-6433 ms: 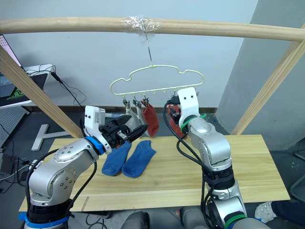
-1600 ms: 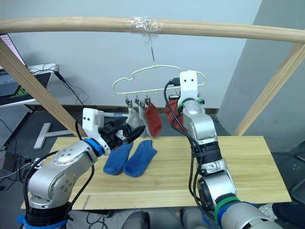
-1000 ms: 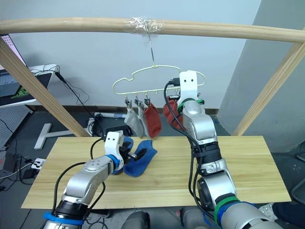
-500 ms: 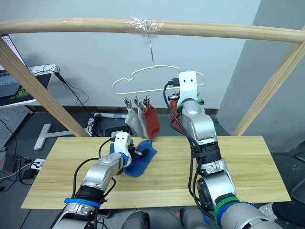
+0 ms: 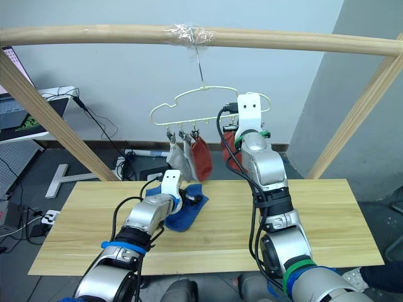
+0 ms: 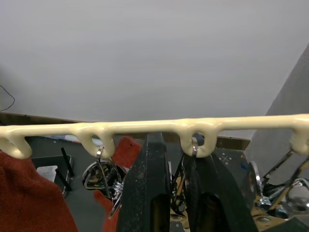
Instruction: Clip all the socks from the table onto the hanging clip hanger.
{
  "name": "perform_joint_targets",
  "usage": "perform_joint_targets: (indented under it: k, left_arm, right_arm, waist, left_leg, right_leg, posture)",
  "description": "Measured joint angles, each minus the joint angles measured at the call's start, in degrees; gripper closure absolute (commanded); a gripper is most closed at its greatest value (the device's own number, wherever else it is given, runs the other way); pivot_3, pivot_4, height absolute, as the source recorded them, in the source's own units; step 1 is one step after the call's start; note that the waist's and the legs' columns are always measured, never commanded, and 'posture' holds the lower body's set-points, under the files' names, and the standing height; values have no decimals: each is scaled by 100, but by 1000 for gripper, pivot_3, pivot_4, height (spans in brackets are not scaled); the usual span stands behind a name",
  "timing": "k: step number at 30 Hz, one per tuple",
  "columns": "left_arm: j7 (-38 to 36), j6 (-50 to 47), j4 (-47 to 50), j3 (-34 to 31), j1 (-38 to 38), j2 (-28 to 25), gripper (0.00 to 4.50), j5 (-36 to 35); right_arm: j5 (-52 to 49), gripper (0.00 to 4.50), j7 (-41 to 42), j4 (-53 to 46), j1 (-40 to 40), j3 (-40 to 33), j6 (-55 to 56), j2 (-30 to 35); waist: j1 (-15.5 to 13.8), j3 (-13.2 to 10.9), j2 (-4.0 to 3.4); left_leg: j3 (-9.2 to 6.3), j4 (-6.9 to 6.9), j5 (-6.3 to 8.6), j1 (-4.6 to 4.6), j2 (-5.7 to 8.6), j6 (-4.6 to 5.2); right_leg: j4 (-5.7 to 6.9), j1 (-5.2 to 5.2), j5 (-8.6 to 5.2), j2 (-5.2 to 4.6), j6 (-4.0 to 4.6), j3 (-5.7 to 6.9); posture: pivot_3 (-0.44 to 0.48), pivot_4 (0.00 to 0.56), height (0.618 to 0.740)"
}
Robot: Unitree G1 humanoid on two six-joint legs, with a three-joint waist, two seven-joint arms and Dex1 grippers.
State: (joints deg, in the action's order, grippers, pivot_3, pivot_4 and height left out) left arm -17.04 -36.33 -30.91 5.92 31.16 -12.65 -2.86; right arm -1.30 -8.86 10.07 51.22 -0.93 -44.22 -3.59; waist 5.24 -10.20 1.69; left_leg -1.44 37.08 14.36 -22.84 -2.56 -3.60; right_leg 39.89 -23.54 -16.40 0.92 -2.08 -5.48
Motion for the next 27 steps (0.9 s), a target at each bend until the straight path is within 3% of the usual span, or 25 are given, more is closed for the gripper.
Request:
perform_joint_targets:
  k: [2, 14, 23, 27]
  left_arm:
    - [-18, -65, 82, 19, -39, -4, 794, 13]
    - [-243, -76, 387, 105, -279, -41, 4334, 67]
    - [-347, 141, 513, 182, -408, -49, 4426, 145]
    - [-575, 88, 1056, 231, -645, 36, 4426, 34]
  right_arm:
    - [0, 4449, 0, -4, 0, 0, -3, -1]
    - [-1, 4449, 0, -11, -2, 1, -5, -8]
    - [-6, 4449, 35, -11, -2, 2, -4, -15]
    - [-19, 4449, 54, -11, -2, -12, -15, -34]
  waist:
    - [3, 2, 0]
    - [18, 8, 2]
    - [29, 8, 2]
    - [27, 8, 2]
  left_leg:
    - [0, 1, -1, 1, 0, 0]
    - [0, 0, -1, 2, 0, 0]
    - [0, 0, -2, -1, 0, 1]
    - [-1, -3, -1, -10, -1, 0]
  right_leg:
    - [1, 0, 0, 0, 0, -1]
    - [1, 1, 0, 0, 0, -1]
    - [-1, 0, 0, 0, 0, -1]
    - [-6, -6, 0, -1, 0, 1]
  posture:
    - [-66, 138, 740]
    - [-62, 137, 740]
    - [-53, 131, 740]
    - [-56, 131, 740]
